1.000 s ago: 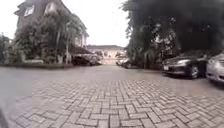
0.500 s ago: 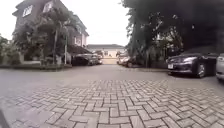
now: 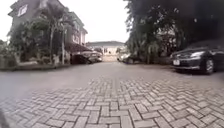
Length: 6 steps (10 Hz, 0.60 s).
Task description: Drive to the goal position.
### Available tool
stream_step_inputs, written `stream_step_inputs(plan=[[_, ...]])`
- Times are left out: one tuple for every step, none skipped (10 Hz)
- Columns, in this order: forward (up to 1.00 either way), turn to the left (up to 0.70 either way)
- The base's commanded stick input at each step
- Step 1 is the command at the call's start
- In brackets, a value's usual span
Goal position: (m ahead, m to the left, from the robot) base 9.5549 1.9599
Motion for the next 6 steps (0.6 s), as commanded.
stream_step_inputs(plan=[[0.7,0.0],[0.7,0.0],[0.7,0.0],[0.7,0.0],[0.7,0.0],[0.7,0.0]])
